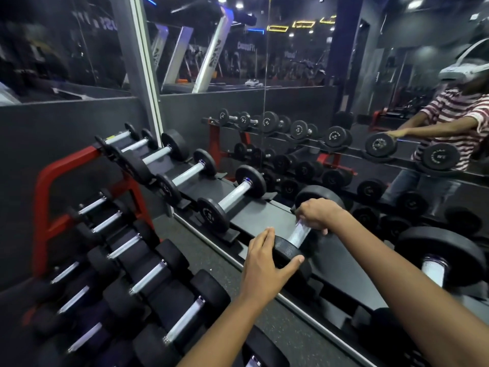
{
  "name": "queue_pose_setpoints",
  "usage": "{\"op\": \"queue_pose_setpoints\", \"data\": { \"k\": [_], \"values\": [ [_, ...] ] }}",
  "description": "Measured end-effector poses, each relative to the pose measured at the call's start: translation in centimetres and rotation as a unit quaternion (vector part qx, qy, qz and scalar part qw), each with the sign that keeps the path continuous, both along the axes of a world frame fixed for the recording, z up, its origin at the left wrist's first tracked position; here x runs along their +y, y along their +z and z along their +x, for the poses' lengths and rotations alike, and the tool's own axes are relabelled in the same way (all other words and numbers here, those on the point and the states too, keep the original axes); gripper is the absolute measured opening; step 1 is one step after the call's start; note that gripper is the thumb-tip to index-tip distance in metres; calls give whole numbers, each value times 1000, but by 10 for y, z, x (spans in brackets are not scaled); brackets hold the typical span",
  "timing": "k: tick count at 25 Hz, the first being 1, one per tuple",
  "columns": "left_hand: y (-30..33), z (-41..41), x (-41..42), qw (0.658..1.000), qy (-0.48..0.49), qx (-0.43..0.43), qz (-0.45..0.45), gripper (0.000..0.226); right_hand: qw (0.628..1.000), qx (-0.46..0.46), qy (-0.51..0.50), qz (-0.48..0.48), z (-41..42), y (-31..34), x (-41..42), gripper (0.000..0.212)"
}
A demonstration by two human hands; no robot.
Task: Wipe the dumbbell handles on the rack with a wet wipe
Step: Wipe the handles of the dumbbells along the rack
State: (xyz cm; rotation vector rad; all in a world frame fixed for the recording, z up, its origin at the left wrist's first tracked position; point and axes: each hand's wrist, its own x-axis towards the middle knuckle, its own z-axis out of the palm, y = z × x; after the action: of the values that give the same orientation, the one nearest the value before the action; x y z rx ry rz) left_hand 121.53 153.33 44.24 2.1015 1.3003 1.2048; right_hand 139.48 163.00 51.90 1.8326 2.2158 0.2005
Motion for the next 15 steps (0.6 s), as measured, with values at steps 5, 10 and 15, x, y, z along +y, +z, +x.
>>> {"op": "queue_pose_setpoints", "data": {
  "k": [5, 10, 15],
  "values": [
    [1, 0, -1, 1000, -2, 6, -4, 89, 987, 156, 29, -36, -9, -10, -28, 29],
    [5, -1, -1, 1000, -2, 4, -18, 89, 964, 230, 74, 108, -18, -34, -67, 20],
    [5, -2, -2, 1000, -3, 5, -25, 90, 910, 381, -27, 162, -25, -47, -83, 9]
  ]
}}
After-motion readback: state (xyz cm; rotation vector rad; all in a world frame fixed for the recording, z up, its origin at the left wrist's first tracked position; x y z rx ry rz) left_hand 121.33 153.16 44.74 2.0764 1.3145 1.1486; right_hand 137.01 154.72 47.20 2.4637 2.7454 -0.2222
